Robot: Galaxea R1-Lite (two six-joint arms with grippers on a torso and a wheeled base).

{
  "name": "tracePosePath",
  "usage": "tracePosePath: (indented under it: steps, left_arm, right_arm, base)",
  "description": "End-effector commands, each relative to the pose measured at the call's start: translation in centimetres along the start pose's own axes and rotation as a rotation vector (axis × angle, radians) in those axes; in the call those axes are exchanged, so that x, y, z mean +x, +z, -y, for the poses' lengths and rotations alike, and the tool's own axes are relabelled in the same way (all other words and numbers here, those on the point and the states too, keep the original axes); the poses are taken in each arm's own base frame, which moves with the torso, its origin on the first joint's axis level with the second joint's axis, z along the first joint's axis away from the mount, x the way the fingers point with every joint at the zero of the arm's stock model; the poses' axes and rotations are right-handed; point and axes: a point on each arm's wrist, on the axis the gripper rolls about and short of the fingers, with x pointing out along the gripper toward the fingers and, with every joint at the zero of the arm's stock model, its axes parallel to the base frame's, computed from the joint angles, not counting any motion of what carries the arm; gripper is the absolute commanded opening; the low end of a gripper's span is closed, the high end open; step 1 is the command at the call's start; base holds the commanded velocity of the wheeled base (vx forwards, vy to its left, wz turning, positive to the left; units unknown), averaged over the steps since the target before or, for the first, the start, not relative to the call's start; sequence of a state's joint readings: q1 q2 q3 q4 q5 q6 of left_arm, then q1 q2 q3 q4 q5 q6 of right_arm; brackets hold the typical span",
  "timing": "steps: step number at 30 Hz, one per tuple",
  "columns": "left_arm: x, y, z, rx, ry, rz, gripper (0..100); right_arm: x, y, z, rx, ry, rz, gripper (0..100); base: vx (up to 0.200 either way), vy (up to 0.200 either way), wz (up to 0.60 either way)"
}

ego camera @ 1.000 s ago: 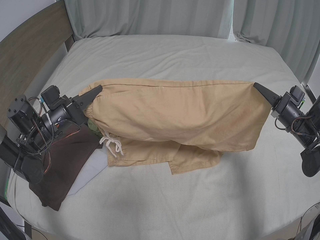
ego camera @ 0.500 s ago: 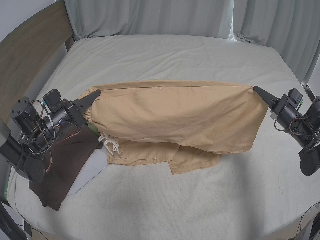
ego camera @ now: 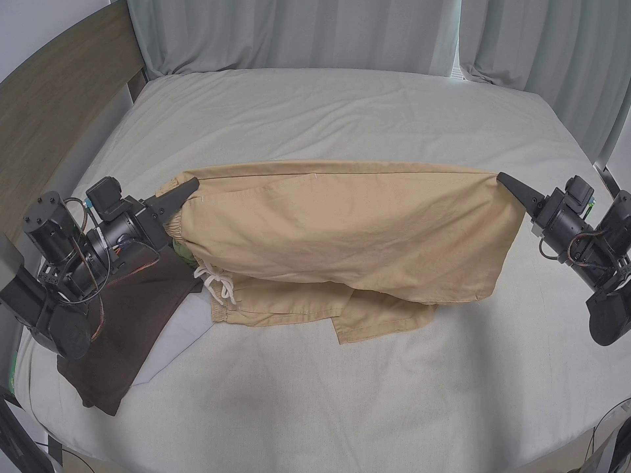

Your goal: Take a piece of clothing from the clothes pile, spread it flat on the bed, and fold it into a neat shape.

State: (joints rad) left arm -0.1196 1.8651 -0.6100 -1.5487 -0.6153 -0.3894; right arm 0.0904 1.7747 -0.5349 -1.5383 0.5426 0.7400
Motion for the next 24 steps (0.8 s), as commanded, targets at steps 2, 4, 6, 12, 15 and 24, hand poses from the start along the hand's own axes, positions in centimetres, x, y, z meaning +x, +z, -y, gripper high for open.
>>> tracePosePath:
  steps: [2,4,6,12,15,24]
  left_arm:
    - [0.4,0.0,0.0,-0.004,0.007,0.009,0]
    - [0.5,-0.3,-0.2,-0.017,0.021,0.01,0]
    - [0.6,-0.5,-0.4,-0.035,0.032,0.008,0]
    - [1.6,-1.7,-1.7,-0.063,0.07,0.005,0]
    - [2.4,-2.2,-2.6,-0.066,0.091,0.014,0]
    - [4.7,-3.5,-4.5,-0.082,0.12,0.045,0]
  right_arm:
    - [0.2,-1.0,0.7,-0.01,-0.019,-0.029,0]
    - [0.5,-1.2,1.1,-0.018,-0.025,-0.034,0]
    - [0.7,-1.4,1.5,-0.017,-0.03,-0.038,0]
    - [2.4,-1.1,2.7,-0.033,-0.016,-0.019,0]
    - [3.5,-1.1,3.8,-0.041,-0.014,-0.01,0]
    - [5.9,-1.6,6.6,-0.047,-0.015,0.002,0]
  base:
    - [0.0,0.0,0.0]
    - [0.0,0.0,0.0]
    - [0.0,0.0,0.0]
    - [0.0,0.0,0.0]
    - [0.0,0.0,0.0]
    - [0.0,0.0,0.0]
